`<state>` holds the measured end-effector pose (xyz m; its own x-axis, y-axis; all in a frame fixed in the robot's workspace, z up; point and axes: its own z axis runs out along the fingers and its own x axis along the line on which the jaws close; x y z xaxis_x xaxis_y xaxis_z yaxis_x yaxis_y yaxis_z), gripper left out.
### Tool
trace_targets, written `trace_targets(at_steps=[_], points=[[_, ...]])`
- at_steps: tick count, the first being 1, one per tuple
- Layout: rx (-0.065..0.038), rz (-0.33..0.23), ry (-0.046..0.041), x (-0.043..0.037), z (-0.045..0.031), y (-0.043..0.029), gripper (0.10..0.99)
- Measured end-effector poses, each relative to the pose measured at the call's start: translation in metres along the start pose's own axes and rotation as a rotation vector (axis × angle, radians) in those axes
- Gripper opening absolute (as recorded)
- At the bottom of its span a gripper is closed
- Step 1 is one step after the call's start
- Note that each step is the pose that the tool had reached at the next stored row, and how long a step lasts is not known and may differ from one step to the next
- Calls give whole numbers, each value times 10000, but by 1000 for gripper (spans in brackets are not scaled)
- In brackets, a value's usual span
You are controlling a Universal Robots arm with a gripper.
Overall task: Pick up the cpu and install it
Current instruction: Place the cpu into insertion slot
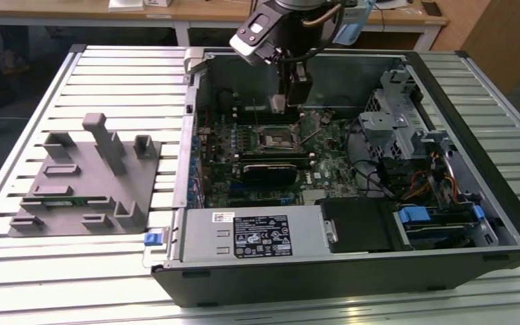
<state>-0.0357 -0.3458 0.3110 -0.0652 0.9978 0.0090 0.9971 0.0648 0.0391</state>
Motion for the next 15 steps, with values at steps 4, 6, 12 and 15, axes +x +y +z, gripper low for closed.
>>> trace_targets(at_steps=[4,6,12,15], points=[[0,5,-5,8,27,0,541],[0,5,-8,13,42,-1,541],[0,6,-12,18,74,-2,541],[2,5,-15,18,82,-2,541]])
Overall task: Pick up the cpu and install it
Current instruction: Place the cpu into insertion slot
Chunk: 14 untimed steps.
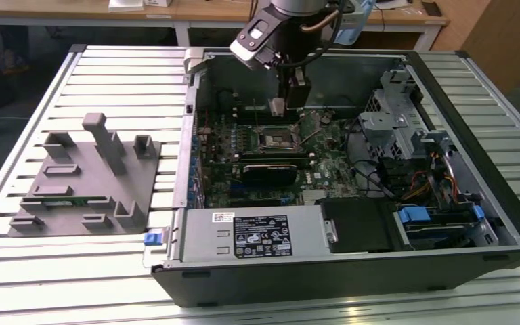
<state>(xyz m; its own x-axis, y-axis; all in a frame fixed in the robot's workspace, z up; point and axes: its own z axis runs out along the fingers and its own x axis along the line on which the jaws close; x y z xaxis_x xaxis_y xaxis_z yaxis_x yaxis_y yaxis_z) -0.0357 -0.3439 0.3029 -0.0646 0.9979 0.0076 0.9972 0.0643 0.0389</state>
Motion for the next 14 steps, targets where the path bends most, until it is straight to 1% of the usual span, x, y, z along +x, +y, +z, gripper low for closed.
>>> trace_targets(at_steps=[9,12,14], points=[[-3,0,4,0,17,0,541],[-1,0,1,0,40,-1,541],[-1,2,0,9,73,-3,541]])
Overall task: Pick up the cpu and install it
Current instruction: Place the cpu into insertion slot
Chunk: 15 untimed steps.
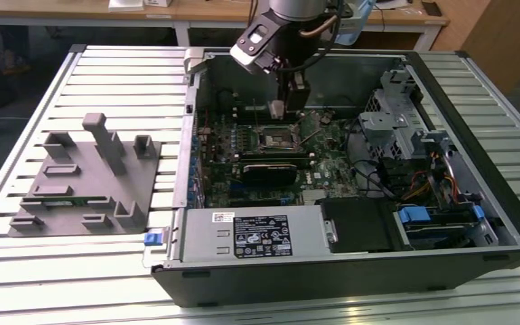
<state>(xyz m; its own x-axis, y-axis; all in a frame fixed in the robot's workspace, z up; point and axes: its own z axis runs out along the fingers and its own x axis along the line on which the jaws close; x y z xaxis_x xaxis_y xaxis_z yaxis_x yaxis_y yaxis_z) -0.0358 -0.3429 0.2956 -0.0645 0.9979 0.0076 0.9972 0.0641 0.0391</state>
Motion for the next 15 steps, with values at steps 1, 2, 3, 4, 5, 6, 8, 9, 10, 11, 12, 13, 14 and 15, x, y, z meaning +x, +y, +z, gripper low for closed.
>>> trace_targets(at_steps=[1,2,3,4,5,6,8,9,10,11,12,13,14,15], points=[[1,1,-2,12,18,0,541],[1,19,-4,27,37,1,541],[0,47,-6,41,55,1,541],[-1,88,-8,49,71,1,541],[-1,139,-10,56,88,1,541],[-1,179,-11,65,107,1,541],[-1,214,-13,76,142,1,541],[-1,225,-14,80,161,0,541],[-1,235,-14,85,179,0,541],[-1,240,-15,89,197,0,541],[-2,241,-14,92,215,0,541],[-1,243,-15,94,230,-1,541],[-1,245,-15,96,242,-1,541],[-2,253,-15,98,252,-2,541]])
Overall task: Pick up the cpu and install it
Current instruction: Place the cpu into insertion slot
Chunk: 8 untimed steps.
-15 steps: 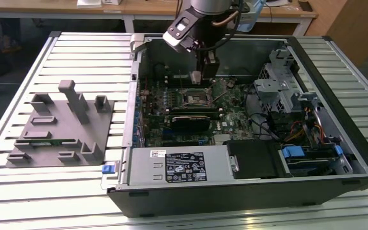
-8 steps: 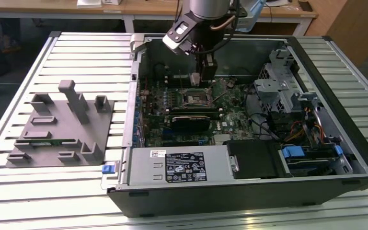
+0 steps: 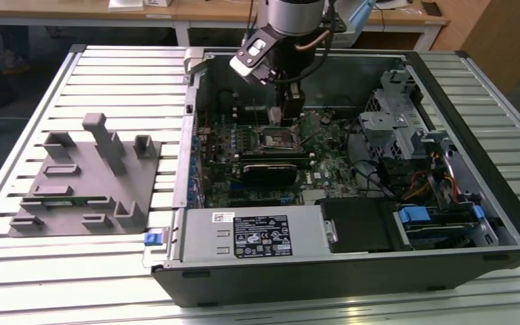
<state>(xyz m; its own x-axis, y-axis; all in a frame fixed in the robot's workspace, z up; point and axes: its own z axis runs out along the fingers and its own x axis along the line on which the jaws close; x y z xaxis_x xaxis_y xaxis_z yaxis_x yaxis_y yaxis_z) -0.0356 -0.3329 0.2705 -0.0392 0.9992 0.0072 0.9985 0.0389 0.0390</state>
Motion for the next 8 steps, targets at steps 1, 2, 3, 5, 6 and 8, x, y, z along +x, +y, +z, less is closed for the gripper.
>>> trace_targets(at_steps=[1,2,3,5,6,8], points=[[0,9,0,2,10,0,541],[0,22,-1,6,22,-1,541],[0,36,-1,9,36,-1,541],[-1,52,-1,15,65,-1,541],[0,53,-2,15,78,-2,541],[0,56,-3,16,100,-3,541]])
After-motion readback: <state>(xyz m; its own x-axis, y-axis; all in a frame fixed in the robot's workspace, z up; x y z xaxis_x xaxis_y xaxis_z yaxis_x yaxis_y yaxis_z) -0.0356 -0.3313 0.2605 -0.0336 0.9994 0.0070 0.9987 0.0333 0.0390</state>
